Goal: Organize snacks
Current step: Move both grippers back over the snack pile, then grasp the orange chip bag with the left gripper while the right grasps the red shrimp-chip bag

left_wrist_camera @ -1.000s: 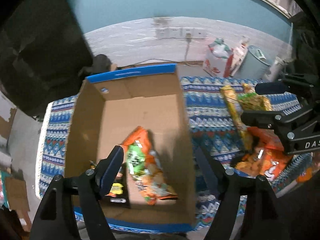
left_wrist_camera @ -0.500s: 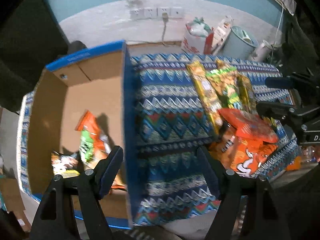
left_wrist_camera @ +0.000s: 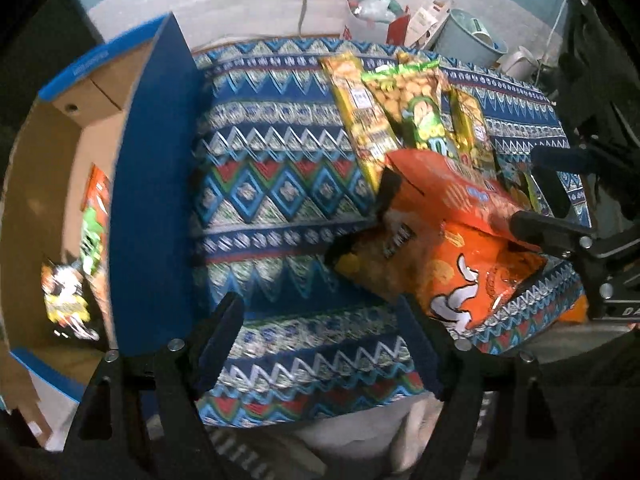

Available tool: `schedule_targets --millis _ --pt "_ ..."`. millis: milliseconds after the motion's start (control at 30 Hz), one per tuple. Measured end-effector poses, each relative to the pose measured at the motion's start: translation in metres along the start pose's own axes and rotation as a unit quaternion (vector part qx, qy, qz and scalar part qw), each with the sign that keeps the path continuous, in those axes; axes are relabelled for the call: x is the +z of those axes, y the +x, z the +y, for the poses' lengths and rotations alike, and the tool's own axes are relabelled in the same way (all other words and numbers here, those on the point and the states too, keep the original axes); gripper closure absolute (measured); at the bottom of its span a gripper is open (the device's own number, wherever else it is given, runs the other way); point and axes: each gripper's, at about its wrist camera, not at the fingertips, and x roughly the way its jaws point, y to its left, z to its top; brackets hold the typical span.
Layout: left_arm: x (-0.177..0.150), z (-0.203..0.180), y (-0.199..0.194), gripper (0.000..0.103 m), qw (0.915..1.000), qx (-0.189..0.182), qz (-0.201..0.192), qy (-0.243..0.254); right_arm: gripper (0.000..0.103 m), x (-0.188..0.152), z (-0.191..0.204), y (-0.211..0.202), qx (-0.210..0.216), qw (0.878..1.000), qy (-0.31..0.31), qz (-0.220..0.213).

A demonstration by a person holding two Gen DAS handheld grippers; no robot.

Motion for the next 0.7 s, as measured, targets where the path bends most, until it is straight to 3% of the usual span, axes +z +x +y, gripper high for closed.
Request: schedule_targets --millis 333,500,633,700 --pt "-0.005 -0.004 0.037 0.022 0.9971 -0.034 0.052 -0.044 0.028 -0.015 -0.013 0.045 0.001 0.998 -0.007 0.055" --pt "-0.005 0.001 0.06 0.022 0.9926 -0.054 0.076 -0.078 0.029 -0.016 -0.016 0.053 0.019 0.998 0.018 0.053" --pt "-0.006 0.008 0.07 0.022 0.9889 -0.065 0.088 -0.101 0.044 -0.015 -0.015 0.052 0.037 0.997 0.046 0.051" --pt "-0.006 0.013 0.073 0.022 0.9865 -0.072 0.093 -0.115 0.046 -0.016 -0.013 0.051 0.037 0.996 0.058 0.05"
